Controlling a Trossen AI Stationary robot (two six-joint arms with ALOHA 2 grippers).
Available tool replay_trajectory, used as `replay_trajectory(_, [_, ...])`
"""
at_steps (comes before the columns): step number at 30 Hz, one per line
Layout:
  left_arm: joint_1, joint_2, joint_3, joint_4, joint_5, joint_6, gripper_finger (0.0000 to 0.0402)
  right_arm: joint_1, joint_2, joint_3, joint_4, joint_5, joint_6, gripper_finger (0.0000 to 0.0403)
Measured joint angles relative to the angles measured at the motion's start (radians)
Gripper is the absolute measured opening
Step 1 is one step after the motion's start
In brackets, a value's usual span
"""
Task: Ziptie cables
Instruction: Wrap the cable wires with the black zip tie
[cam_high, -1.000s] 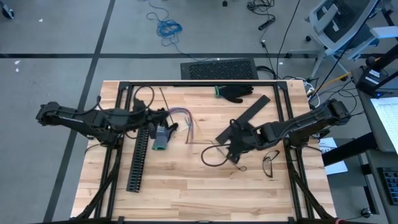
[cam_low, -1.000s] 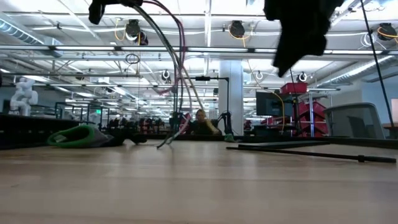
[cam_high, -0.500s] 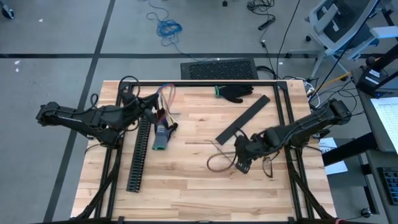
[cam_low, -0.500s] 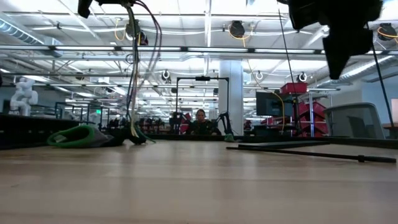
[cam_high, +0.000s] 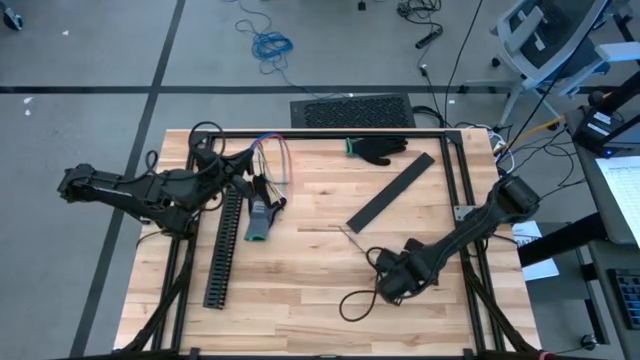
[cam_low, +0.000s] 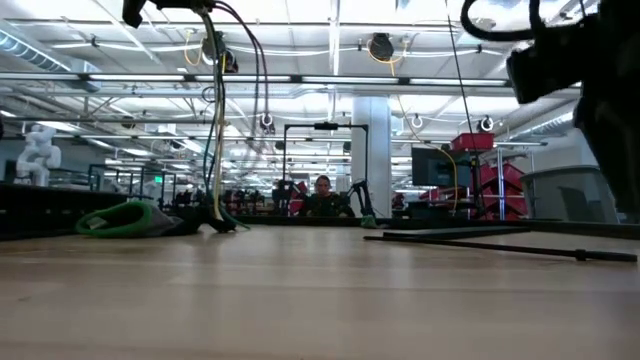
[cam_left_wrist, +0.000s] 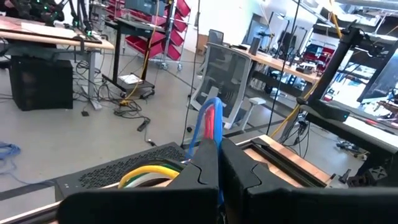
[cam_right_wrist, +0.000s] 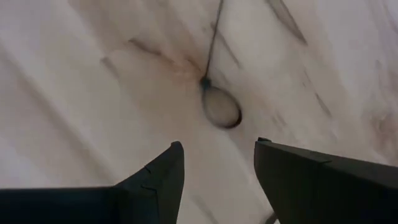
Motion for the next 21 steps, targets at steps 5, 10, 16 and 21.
replay_trajectory(5, [0.0,0.004,0.0,0.0,0.0,-0.001,0.0,-0.022,0.055,0.0,-0.012,0.072,0.021,0.0182])
replay_trajectory(10, [0.0,0.004,0.0,0.0,0.001,-0.002,0.0,-0.088,0.023,0.0,0.008,0.038,-0.033,0.0182])
replay_trajectory(16, [0.0,0.004,0.0,0.001,0.027,-0.005,0.0,-0.163,-0.051,-0.04,0.061,-0.022,-0.226,0.0182])
replay_trajectory(21, [0.0,0.004,0.0,0.013,0.049,-0.007,0.0,-0.216,-0.124,-0.188,0.32,-0.108,-0.238,0.0181])
